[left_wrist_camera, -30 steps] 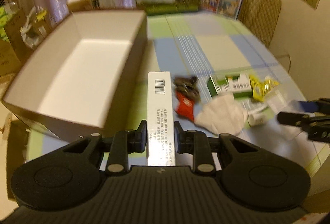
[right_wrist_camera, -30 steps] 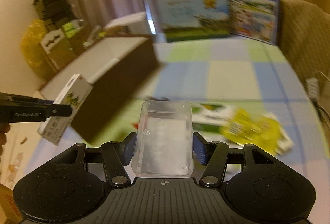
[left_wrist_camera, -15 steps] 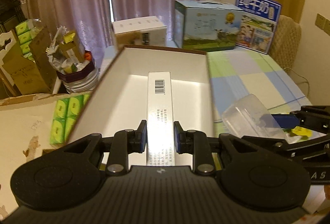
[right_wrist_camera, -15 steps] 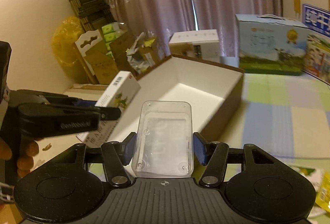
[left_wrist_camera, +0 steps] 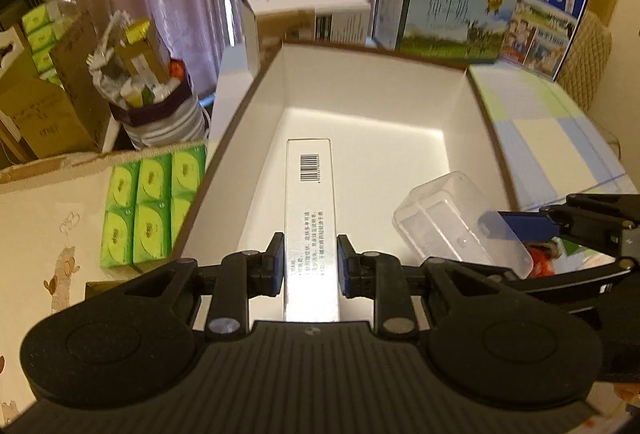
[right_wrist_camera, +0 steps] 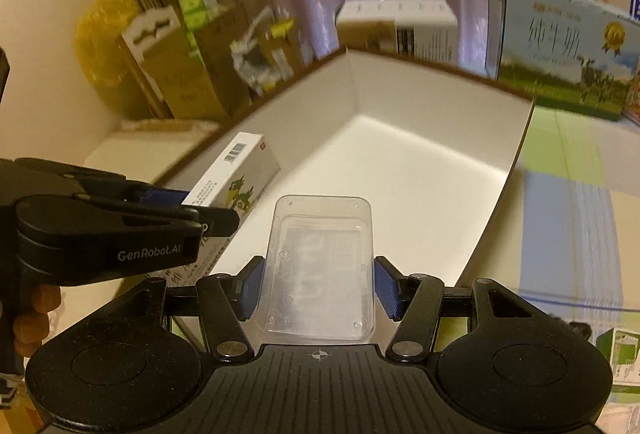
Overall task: Organize objects
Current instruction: 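Carry the white box in the left tool and tray in the right tool to the brown box, then lower the white medicine box into the brown box and open the left tool, then lower the clear tray into the brown box and open the right tool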
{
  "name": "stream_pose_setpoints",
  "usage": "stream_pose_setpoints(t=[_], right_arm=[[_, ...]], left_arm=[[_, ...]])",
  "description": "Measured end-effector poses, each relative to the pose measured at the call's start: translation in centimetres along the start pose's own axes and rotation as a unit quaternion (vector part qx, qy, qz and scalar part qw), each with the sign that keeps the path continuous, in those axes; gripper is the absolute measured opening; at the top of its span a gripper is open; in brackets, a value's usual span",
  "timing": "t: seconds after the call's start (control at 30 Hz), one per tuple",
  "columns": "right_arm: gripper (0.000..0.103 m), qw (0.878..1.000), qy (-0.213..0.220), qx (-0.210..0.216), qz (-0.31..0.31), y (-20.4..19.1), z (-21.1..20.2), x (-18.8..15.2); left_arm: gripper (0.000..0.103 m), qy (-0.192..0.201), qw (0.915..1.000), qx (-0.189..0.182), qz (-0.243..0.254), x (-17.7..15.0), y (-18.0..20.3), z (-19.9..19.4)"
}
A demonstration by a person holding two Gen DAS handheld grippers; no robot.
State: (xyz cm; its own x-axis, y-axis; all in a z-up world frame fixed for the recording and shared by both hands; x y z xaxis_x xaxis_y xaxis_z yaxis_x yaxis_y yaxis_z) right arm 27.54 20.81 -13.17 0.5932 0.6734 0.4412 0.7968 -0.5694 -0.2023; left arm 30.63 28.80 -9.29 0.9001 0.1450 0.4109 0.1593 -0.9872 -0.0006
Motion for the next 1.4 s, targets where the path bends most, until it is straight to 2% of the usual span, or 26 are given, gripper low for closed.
stream_pose_setpoints(t=[0.3,0.67,0.87,0.93,1.07,1.4], right_arm=[[0.055,0.999,-0.032,-0.024,-0.017,0.3,2.8,0.1],[0.055,0.999,-0.039,-0.035,-0.015,0.6,3.4,0.9],[0.056,0.998,-0.033,-0.056,-0.02,0.8,3.6,1.0],[0.057,0.998,-0.033,-0.053,-0.022,0.7,3.5,0.9],[0.058,0.998,-0.03,-0.045,-0.019,0.7,3.2,0.7],[0.059,1.0,-0.007,-0.024,-0.009,0.4,0.9,0.3]], left_arm=[[0.022,-0.048,0.9987,-0.015,-0.006,-1.0,-0.5,3.8],[0.023,-0.055,0.9984,-0.011,0.002,-0.2,-1.0,4.7],[0.029,-0.053,0.9985,-0.011,0.0,-0.1,-1.3,4.7],[0.035,-0.051,0.9987,-0.008,0.001,-0.1,-1.3,4.6],[0.038,-0.049,0.9987,-0.009,0.001,-0.2,-1.2,4.5],[0.054,-0.035,0.9993,-0.012,0.001,-0.3,-0.9,2.9]])
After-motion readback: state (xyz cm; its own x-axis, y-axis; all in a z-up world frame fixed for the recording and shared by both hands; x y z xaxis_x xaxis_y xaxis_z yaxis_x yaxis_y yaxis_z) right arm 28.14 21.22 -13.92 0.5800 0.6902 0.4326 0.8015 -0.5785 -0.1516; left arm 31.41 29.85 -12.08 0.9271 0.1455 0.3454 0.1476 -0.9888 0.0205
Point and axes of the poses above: each gripper's, at about its wrist camera, not at the fingertips, and z roughly the way its jaws point, y to its right, x to its top, the point moved 9 cm from there along z, roughly the way its jaws point, and after that the axes turned 14 degrees about -y, right-handed, at the moved point
